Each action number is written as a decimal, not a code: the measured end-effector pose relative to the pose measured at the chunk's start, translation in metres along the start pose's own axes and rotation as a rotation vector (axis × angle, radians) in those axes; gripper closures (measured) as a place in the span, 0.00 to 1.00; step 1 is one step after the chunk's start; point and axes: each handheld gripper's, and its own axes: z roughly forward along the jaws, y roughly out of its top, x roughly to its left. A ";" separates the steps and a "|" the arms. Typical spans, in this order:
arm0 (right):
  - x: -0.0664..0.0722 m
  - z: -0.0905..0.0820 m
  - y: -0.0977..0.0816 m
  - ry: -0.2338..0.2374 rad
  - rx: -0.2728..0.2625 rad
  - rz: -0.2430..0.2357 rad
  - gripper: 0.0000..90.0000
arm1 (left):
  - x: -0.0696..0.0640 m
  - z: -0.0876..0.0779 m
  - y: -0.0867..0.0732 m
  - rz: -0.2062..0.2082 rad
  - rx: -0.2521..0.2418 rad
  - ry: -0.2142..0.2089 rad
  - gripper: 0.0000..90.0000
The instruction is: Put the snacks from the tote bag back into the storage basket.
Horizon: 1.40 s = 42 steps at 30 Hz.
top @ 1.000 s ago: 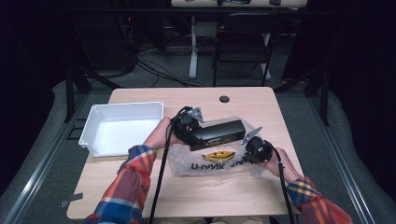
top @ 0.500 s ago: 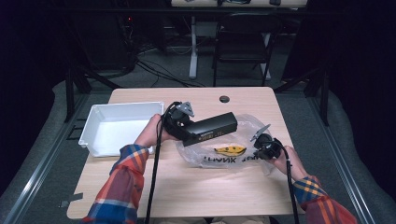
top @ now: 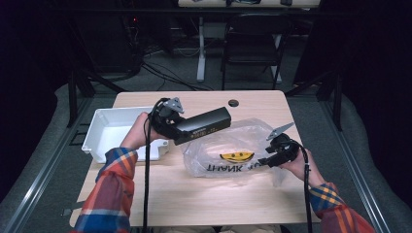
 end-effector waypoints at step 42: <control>-0.010 -0.012 -0.020 -0.002 -0.005 0.084 0.18 | 0.041 -0.094 -0.117 -0.196 0.011 0.190 0.48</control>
